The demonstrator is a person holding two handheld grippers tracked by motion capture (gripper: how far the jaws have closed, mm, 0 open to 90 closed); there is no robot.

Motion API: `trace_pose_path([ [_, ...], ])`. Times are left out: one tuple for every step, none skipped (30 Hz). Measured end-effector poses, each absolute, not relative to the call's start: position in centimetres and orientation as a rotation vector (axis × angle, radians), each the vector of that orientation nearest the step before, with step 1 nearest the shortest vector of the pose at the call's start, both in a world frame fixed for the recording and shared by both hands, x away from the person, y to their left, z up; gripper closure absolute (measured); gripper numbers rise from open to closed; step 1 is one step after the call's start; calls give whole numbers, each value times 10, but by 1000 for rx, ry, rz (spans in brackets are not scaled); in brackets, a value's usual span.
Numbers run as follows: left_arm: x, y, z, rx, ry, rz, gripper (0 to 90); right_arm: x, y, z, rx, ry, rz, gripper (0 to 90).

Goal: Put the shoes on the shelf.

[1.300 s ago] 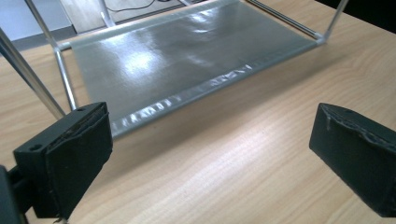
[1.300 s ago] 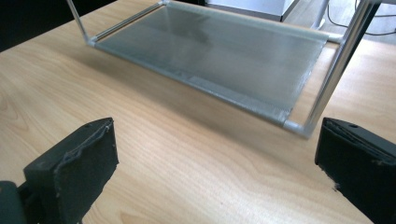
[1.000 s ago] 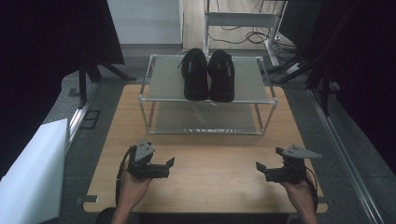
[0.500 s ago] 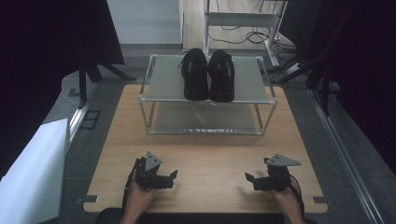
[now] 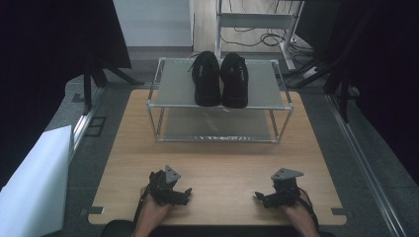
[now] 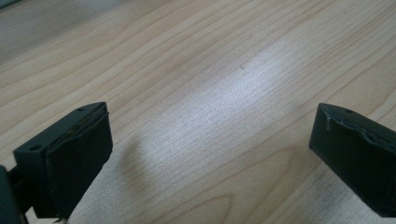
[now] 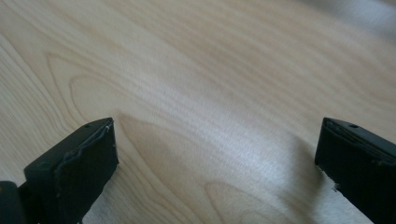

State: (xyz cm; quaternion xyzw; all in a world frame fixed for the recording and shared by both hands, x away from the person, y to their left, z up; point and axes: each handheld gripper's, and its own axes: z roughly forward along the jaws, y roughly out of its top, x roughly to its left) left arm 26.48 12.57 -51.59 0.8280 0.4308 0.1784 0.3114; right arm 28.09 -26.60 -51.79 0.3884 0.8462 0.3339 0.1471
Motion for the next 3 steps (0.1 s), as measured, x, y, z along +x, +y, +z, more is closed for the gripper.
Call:
trace_pose_path([
  [265,125,-516,2189,1136,471,0,281,-265,-518,1114,2435,957,0],
  [265,125,-516,2192,1134,471,0,281,-265,-518,1115,2433,960,0],
  [265,124,-516,2194,1132,469,0,281,-265,-519,1114,2429,964,0],
])
